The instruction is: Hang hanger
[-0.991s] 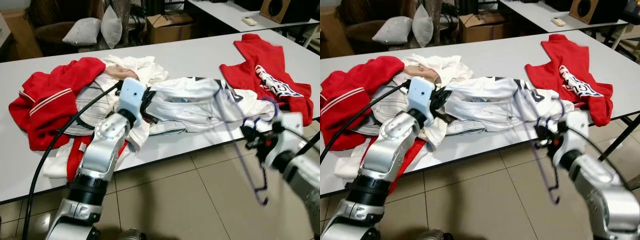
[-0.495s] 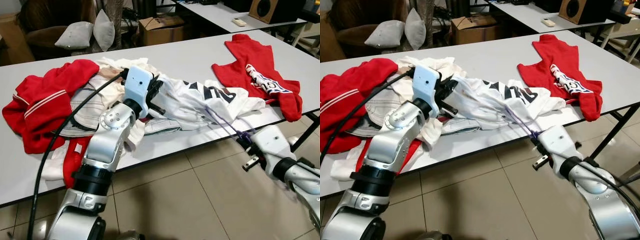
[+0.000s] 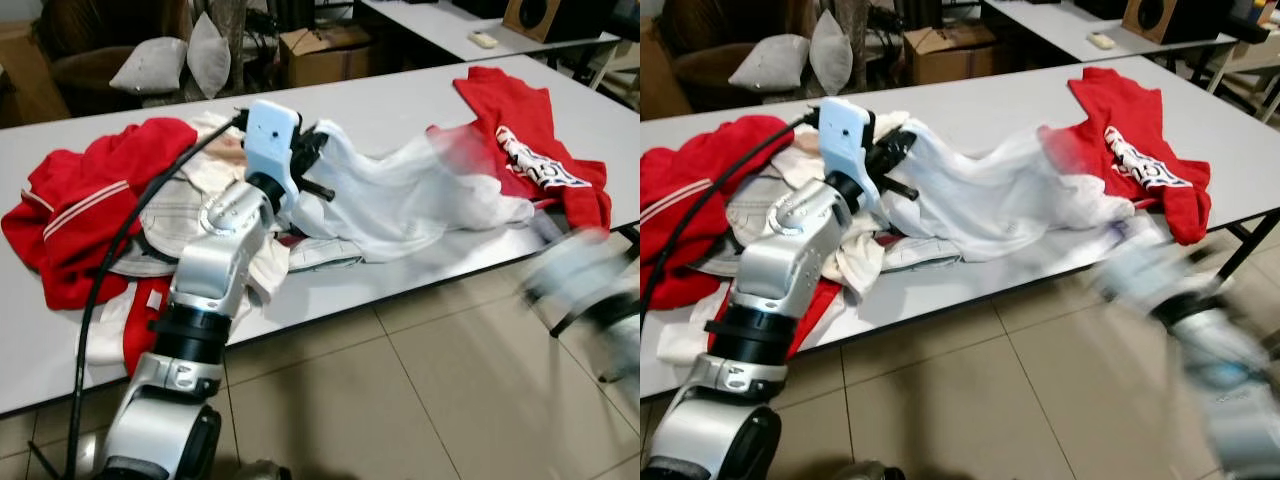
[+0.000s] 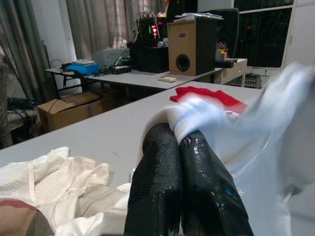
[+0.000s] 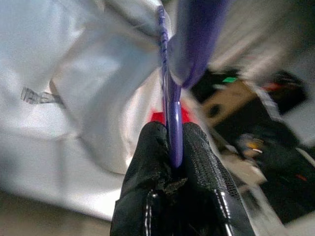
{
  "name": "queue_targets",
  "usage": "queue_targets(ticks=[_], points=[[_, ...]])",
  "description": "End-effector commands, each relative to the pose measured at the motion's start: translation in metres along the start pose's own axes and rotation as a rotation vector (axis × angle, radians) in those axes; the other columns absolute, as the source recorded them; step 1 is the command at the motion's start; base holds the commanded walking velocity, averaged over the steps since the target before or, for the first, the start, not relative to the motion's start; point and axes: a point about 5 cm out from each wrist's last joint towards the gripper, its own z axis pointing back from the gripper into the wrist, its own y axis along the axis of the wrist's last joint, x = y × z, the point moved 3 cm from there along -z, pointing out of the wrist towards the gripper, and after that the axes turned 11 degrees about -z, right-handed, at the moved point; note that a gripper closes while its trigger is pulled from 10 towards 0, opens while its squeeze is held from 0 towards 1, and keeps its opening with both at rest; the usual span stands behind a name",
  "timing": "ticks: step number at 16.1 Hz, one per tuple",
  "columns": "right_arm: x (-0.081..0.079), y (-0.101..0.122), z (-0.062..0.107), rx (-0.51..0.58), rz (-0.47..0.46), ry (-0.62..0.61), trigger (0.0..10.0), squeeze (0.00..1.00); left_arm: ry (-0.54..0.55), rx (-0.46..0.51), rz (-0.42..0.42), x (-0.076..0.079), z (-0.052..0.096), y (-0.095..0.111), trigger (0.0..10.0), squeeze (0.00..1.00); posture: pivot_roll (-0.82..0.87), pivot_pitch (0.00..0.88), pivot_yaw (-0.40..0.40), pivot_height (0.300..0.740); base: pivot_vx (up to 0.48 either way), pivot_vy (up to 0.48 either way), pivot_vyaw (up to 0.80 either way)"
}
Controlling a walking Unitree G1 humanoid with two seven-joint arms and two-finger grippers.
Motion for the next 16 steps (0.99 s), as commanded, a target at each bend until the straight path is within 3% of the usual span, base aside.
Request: queue_targets(ticks=[1, 3, 6, 8, 9, 10, 11, 12, 14, 16], points=[[0.010, 0.000, 0.002, -0.004, -0.096, -0.045, 10.0, 0.00, -0.005, -0.015, -0.006, -0.001, -0.001, -0.002, 0.0, 0.00, 0.01, 0.000, 0.044, 0.740, 0.000, 0.000, 0.00], [-0.026, -0.010, 0.012, -0.028, -0.063, 0.170, 10.0, 0.00, -0.024, -0.021, -0.002, 0.007, -0.001, -0.005, 0.0, 0.00, 0.01, 0.000, 0.046, 0.740, 0.000, 0.000, 0.00], [-0.037, -0.013, 0.015, -0.039, -0.096, 0.206, 10.0, 0.00, -0.032, -0.024, 0.000, 0.009, -0.003, -0.006, 0.0, 0.00, 0.01, 0.000, 0.049, 0.740, 0.000, 0.000, 0.00], [-0.059, -0.021, 0.025, -0.171, -0.491, 0.325, 10.0, 0.00, -0.039, -0.028, -0.004, 0.010, -0.003, -0.007, 0.0, 0.00, 0.01, 0.000, 0.047, 0.740, 0.000, 0.000, 0.00], [-0.061, -0.014, 0.026, -0.135, -0.607, 0.329, 10.0, 0.00, -0.038, -0.029, -0.006, 0.010, -0.003, -0.007, 0.0, 0.00, 0.01, 0.000, 0.047, 0.740, 0.000, 0.000, 0.00], [-0.059, -0.008, 0.026, -0.105, -0.828, 0.290, 10.0, 0.00, -0.036, -0.030, -0.005, 0.009, -0.002, -0.007, 0.0, 0.00, 0.01, 0.000, 0.047, 0.740, 0.000, 0.000, 0.00], [-0.057, -0.005, 0.027, -0.080, -0.953, 0.289, 10.0, 0.00, -0.035, -0.031, -0.006, 0.009, -0.002, -0.008, 0.0, 0.00, 0.01, 0.000, 0.049, 0.740, 0.000, 0.000, 0.00], [-0.061, -0.001, 0.034, -0.063, -1.060, 0.344, 10.0, 0.00, -0.035, -0.032, -0.007, 0.009, -0.003, -0.008, 0.0, 0.00, 0.01, 0.000, 0.051, 0.740, 0.000, 0.000, 0.00], [-0.062, -0.001, 0.045, -0.067, -1.170, 0.402, 10.0, 0.00, -0.037, -0.031, -0.007, 0.010, -0.003, -0.008, 0.0, 0.00, 0.01, 0.000, 0.052, 0.740, 0.000, 0.000, 0.00], [-0.068, -0.008, 0.061, -0.154, -1.320, 0.469, 10.0, 0.00, -0.046, -0.034, -0.012, 0.012, -0.004, -0.008, 0.0, 0.00, 0.00, 0.000, 0.055, 0.740, 0.000, 0.000, 0.00]])
